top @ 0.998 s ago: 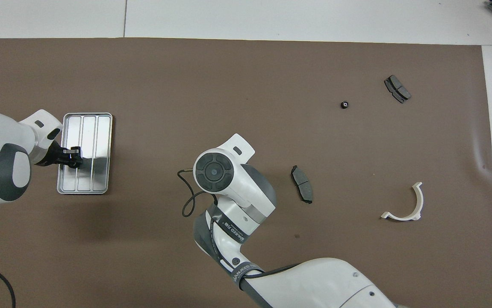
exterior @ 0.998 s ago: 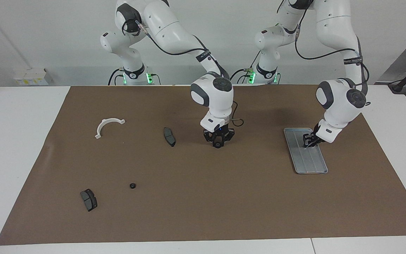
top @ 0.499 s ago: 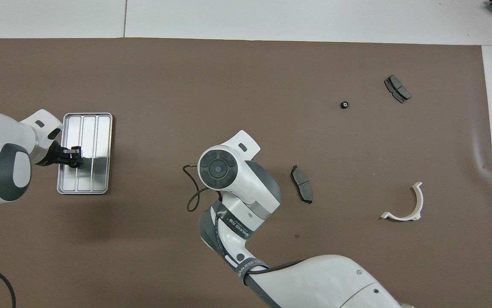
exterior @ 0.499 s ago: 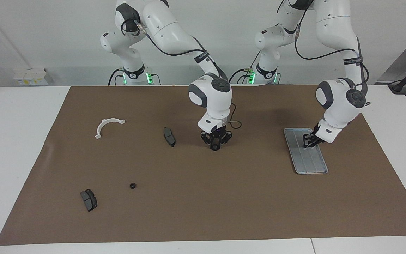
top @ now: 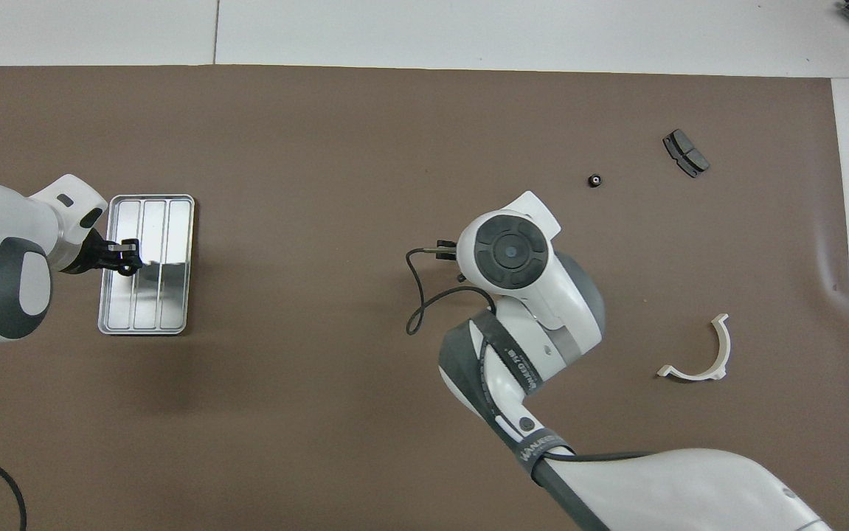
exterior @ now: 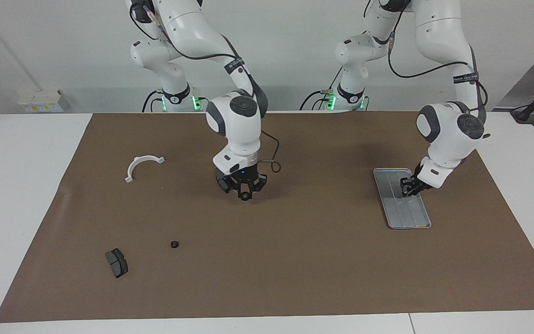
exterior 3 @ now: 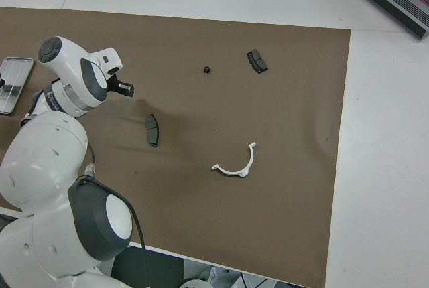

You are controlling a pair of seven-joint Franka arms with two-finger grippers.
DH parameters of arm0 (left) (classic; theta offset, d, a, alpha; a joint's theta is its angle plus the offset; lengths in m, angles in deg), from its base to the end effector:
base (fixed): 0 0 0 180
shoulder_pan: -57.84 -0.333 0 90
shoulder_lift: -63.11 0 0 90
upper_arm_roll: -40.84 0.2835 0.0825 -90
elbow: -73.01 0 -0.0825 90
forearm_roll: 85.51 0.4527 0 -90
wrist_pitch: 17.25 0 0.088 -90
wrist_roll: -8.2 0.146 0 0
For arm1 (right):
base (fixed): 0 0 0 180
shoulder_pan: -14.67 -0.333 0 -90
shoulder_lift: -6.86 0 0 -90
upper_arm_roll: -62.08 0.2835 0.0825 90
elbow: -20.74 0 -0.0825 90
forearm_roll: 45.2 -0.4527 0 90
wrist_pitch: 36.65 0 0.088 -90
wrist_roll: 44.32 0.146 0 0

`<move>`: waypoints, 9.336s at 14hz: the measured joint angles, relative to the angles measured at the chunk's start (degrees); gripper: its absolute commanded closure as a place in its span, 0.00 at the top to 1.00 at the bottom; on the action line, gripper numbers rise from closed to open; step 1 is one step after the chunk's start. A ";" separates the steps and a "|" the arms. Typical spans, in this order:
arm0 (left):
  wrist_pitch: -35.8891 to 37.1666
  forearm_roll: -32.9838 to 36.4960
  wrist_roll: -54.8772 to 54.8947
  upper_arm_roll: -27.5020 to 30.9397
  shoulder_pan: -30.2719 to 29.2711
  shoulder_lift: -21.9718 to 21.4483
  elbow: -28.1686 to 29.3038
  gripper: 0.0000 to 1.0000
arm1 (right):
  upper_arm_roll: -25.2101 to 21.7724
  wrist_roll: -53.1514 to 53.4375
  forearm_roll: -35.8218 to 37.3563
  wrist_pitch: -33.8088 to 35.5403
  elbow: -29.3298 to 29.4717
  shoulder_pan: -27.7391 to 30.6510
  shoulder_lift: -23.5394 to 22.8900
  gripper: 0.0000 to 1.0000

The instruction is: Place bearing gear from tray to pile

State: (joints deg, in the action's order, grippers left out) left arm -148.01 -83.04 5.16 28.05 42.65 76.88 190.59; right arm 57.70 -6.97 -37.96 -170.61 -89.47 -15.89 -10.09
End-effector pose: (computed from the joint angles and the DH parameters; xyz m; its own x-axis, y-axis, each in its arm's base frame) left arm 0.6287 0.0260 0.2084 0.9973 0.0727 -0.0046 0.0728 -0.9971 0.0200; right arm 0.6101 0.2939 0.2389 0.9810 -0.1039 0.1640 -0.1101 -0.9935 0.0290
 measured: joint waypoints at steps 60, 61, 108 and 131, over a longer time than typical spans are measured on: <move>15.98 -1.69 2.76 -0.58 5.79 -10.13 -16.06 1.00 | 1.77 8.57 -2.67 3.67 15.92 -12.11 -15.18 0.63; 16.21 -1.69 2.76 -0.58 5.79 -10.42 -16.72 1.00 | 1.77 8.57 -2.67 3.68 15.69 -12.36 -15.18 0.55; 21.52 -1.85 3.10 0.38 4.96 -13.51 -18.08 1.00 | 0.89 -20.84 -2.78 9.06 -9.54 18.28 17.18 1.00; 21.55 -1.85 3.10 0.15 5.05 -13.73 -18.18 1.00 | 1.25 -32.25 -4.99 41.61 18.72 30.68 18.78 1.00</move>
State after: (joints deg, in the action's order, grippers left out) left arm -126.46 -84.90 8.26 28.19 47.70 63.15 172.41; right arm 58.95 -39.22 -42.96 -129.00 -70.74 14.79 8.69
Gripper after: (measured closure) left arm 0.000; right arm 0.000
